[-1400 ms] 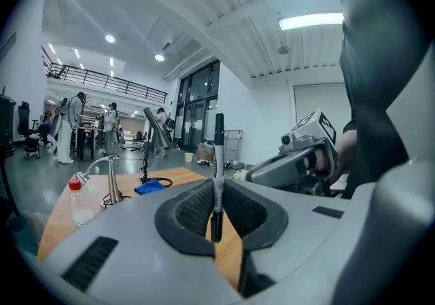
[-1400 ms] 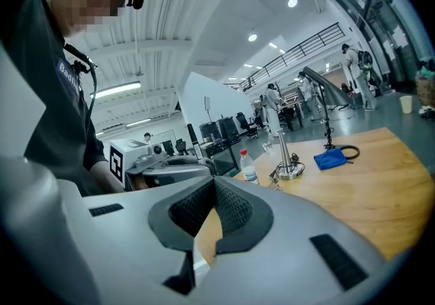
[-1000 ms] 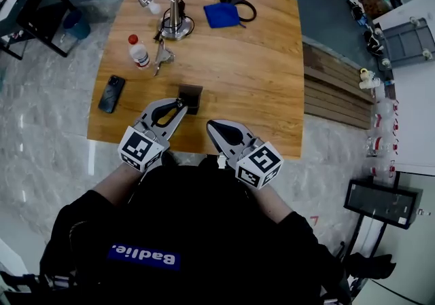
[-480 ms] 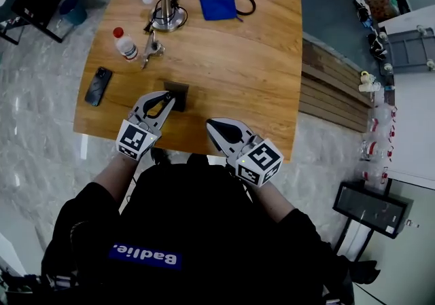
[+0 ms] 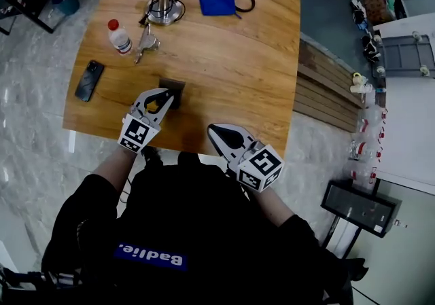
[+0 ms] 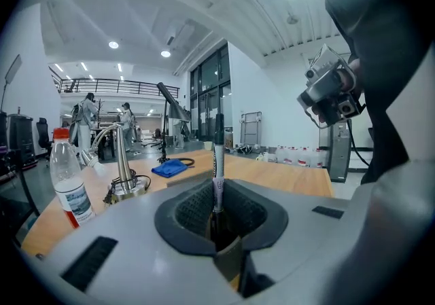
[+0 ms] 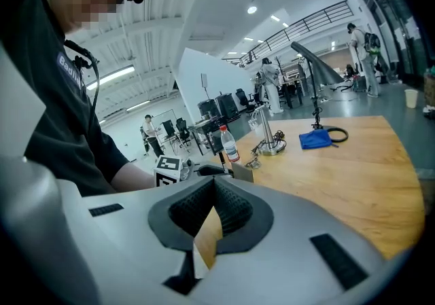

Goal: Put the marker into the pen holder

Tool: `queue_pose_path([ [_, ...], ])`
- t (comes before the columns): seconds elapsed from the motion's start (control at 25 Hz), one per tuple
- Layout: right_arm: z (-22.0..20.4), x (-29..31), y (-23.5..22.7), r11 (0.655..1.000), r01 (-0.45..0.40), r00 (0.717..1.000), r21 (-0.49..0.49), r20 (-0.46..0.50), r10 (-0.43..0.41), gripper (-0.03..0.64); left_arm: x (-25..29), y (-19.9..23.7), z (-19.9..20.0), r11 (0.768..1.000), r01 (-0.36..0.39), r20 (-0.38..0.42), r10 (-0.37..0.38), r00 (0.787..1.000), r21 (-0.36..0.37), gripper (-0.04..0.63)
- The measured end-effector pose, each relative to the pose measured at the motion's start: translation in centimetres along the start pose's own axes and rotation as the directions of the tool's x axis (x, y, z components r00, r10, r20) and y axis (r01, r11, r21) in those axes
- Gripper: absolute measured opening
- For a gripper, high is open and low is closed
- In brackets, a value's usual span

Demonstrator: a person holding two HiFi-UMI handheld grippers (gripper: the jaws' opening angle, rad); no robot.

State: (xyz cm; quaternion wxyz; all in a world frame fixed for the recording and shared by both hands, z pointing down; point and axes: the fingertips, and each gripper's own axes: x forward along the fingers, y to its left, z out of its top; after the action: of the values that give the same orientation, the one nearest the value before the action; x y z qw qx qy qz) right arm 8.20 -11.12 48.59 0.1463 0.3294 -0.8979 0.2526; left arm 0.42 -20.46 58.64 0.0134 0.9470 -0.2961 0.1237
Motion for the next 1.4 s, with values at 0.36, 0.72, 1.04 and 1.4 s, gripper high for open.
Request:
queue_pose_path([
  [0.36,-1.0,0.2,-0.1,0.999,0.021,1.0,0.026,-0.016,-0.02,0.006,1.2,-0.5,-2.0,0.998,0.047,-0.048,-0.045,0.998,0.041,0.048],
  [0.72,-1.1,0.3,0.0,0.999,0.018,1.0,0.043,-0.007,-0.017,0.006,1.4,-1.3,-4.4,0.997,0.075,-0.131,-0.069,0.989,0.037,0.048],
  [1.04,-0.8,0.4,0.0,0.998,0.015,1.0,0.055,0.014,-0.016,0.006,1.4,-1.7,-4.3,0.993,0.101,-0.156,-0.092,0.983,0.053,0.048],
  [1.4,0.3,0.8,0.3,0.999,-0.003,0.998,0.048,0.057,0.001,0.006,0.4,-1.9,-1.7,0.99,0.114,-0.13,-0.103,0.986,0.079,0.048],
])
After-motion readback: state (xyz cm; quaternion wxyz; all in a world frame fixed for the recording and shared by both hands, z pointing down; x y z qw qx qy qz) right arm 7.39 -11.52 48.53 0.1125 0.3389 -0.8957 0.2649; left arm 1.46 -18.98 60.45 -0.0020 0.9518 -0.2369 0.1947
